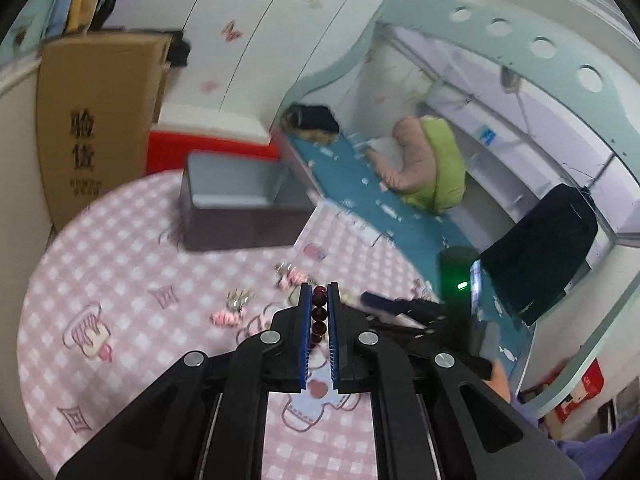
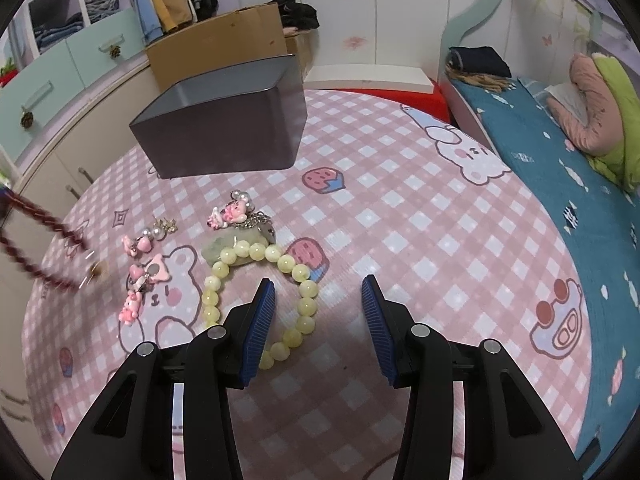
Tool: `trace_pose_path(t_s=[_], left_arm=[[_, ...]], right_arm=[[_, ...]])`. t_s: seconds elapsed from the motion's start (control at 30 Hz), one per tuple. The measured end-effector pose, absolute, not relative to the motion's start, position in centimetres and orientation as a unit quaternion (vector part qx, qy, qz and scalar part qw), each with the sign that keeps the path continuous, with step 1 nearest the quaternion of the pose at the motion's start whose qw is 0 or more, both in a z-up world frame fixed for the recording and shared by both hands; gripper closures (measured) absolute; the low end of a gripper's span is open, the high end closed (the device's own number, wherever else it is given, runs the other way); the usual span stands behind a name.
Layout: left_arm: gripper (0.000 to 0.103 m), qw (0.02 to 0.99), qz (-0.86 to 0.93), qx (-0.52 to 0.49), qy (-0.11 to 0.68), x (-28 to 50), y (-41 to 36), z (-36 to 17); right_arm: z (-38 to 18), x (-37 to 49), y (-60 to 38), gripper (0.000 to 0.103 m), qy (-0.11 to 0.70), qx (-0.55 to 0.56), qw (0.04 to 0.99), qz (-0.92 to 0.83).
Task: Organize jewelry
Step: 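Carry both bracelets to the grey metal box and release them inside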
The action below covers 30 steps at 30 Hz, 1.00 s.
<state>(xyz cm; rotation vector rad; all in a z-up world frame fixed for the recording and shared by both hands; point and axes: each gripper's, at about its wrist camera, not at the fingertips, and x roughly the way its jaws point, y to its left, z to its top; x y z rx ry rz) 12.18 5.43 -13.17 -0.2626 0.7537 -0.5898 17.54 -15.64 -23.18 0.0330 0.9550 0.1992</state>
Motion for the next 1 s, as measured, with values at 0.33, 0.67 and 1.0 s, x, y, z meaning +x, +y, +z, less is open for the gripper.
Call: trace_pose_path(t_s=[0.33,0.67,1.0], left_arm=[[0.097,0.884,-0.264,-0.105,0.372,12.3,4.8,-13.2],[0.097,0.892,-0.243,-0.088,0.371,13.9,4.8,-13.1],[0.097,0.907,-0.236,-0.064,0.344,17.6,4.3,-10.4]], right_arm=[[-23.2,18.0,-15.7,0.092,0.459,-0.001,0.882,0.102],[-19.2,16.4,-15.2,0.093,0.417,-0.001,0.901,0.124],[-12.2,18.6,-14.3,0.093,0.353,-0.01,0.925,0.139]])
